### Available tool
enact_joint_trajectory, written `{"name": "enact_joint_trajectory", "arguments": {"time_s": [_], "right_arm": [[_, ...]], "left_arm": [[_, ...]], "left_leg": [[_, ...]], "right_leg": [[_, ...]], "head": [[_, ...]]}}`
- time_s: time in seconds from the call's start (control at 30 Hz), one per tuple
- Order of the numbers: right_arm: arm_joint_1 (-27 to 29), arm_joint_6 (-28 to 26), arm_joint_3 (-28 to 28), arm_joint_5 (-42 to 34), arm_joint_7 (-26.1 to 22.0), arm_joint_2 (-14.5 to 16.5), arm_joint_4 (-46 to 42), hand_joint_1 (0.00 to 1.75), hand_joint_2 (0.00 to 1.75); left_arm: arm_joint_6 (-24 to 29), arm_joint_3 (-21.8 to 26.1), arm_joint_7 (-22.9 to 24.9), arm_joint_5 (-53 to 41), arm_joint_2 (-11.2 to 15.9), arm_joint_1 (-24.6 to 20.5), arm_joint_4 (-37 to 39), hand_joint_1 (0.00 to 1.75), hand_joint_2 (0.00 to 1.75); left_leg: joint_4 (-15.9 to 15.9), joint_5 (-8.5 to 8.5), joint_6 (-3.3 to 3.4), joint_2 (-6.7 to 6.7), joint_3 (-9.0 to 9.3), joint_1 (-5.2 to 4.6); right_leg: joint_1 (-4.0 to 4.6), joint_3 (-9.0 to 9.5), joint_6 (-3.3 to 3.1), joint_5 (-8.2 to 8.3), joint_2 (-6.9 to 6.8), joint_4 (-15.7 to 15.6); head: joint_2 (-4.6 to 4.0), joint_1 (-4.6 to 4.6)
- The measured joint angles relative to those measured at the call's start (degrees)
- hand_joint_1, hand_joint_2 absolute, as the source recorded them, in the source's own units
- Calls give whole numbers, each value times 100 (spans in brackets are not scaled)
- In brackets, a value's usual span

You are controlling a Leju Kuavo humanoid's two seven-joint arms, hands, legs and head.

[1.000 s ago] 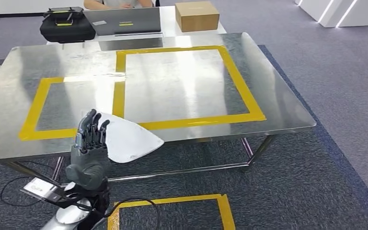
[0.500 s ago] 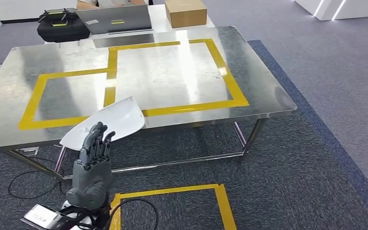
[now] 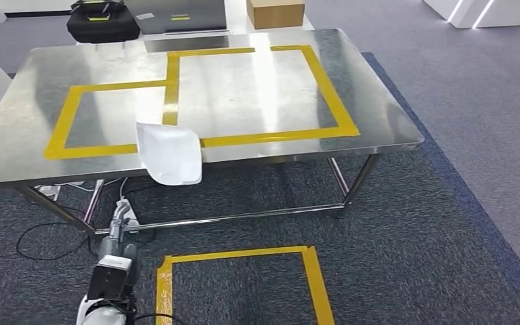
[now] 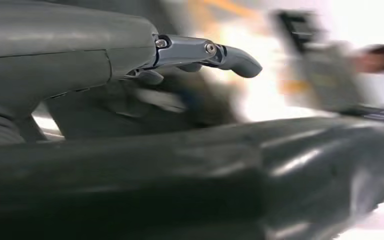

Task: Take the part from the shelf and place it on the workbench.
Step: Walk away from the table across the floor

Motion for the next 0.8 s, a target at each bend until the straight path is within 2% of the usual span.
{"name": "enact_joint_trajectory", "arguments": {"time_s": [0.03,0.07,0.1,0.13,0.17,0.2,0.23,0.27,0.33,0.37,0.4,0.43,0.47,0.53,0.57,0.6,0.63,0.67,0.7,0.77,0.8], "right_arm": [[23,-30,2,-50,35,-1,-22,0,0],[46,-58,5,-89,69,-2,-44,0,0],[66,-80,9,-117,95,-2,-67,0,0],[81,-95,12,-133,116,-2,-86,0,0],[89,-102,14,-138,127,-2,-102,0,0],[91,-105,14,-134,132,-1,-115,0,0],[88,-102,13,-120,131,-1,-125,0,0],[83,-97,12,-95,128,-1,-132,0,0],[78,-80,6,-26,112,-1,-134,0,0],[79,-72,-1,14,102,0,-131,0,0],[76,-65,-13,49,90,0,-128,0,0],[70,-62,-28,80,81,1,-126,0,0],[60,-60,-46,102,73,1,-124,0,0],[40,-56,-79,127,65,1,-121,0,0],[30,-52,-91,141,60,0,-116,0,0],[18,-45,-104,163,51,-1,-110,0,0],[4,-32,-117,199,36,-1,-100,0,0],[-13,-16,-134,251,15,0,-86,0,0],[-36,2,-155,317,-13,1,-67,0,0],[-97,19,-218,457,-67,2,-9,0,0],[-134,17,-257,513,-86,2,26,0,0]], "left_arm": [[-22,206,28,54,-21,-37,412,0,0],[-71,411,67,97,-48,-97,852,0,0],[-150,618,82,143,-81,-173,1316,0,0],[-262,833,76,202,-112,-252,1785,0,0],[-405,1048,65,261,-144,-328,2229,0,0],[-545,1253,78,304,-170,-403,2629,0,0],[-678,1441,125,331,-191,-483,3007,0,0],[-796,1609,197,339,-210,-561,3377,0,0],[-950,1868,356,309,-243,-677,4089,0,0],[-994,1965,437,278,-255,-710,4414,0,0],[-1017,2037,513,243,-269,-728,4704,0,0],[-1023,2088,574,206,-286,-736,4953,0,0],[-1025,2123,611,177,-304,-742,5157,0,0],[-1025,2179,651,139,-349,-758,5473,0,0],[-1031,2201,689,121,-363,-772,5594,0,0],[-1049,2216,763,88,-373,-789,5702,0,0],[-1076,2219,888,30,-379,-804,5797,0,0],[-1104,2214,1060,-53,-384,-816,5890,0,0],[-1120,2201,1276,-171,-393,-823,5978,0,0],[-1117,2126,1743,-447,-428,-821,6137,0,0],[-1113,2073,1930,-561,-455,-816,6208,0,0]], "left_leg": [[25,43,0,11,-85,2],[52,87,-12,18,-170,5],[81,129,-28,25,-255,10],[117,169,-51,31,-342,21],[163,202,-80,35,-420,35],[213,232,-113,37,-495,43],[266,260,-147,35,-558,45],[305,297,-179,32,-602,43],[330,389,-236,28,-652,42],[330,416,-265,23,-670,51],[362,365,-296,12,-696,61],[473,213,-326,-2,-738,70],[699,-43,-350,-18,-799,78],[1410,-620,-382,-34,-933,85],[1731,-771,-389,-35,-959,86],[1910,-775,-391,-36,-924,87],[1895,-656,-387,-37,-806,88],[1676,-478,-378,-38,-599,88],[1295,-346,-363,-42,-324,90],[502,-304,-322,-60,172,78],[269,-353,-304,-70,293,68]], "right_leg": [[-25,-89,30,-203,0,359],[-48,-130,58,-281,-1,640],[-71,-100,83,-224,-3,776],[-90,22,107,-61,-4,723],[-111,239,128,132,-5,474],[-128,502,151,231,0,97],[-131,777,153,252,15,-307],[-128,977,139,208,31,-623],[-98,1114,67,139,57,-877],[-102,1065,20,166,50,-885],[-106,1017,-31,208,40,-888],[-112,957,-92,256,25,-896],[-118,901,-147,308,6,-904],[-103,787,-209,415,-24,-894],[-96,716,-214,472,-36,-879],[-93,627,-214,526,-44,-856],[-92,535,-210,572,-49,-826],[-93,448,-202,612,-48,-791],[-94,373,-187,645,-44,-753],[-78,266,-136,712,-33,-686],[-72,230,-105,753,-31,-669]], "head": [[0,7],[0,9],[0,8],[0,9],[0,8],[0,9],[0,10],[0,10],[0,10],[0,12],[0,8],[0,-2],[0,-14],[0,-32],[0,-34],[0,-33],[0,-34],[0,-35],[0,-36],[0,-35],[0,-34]]}}
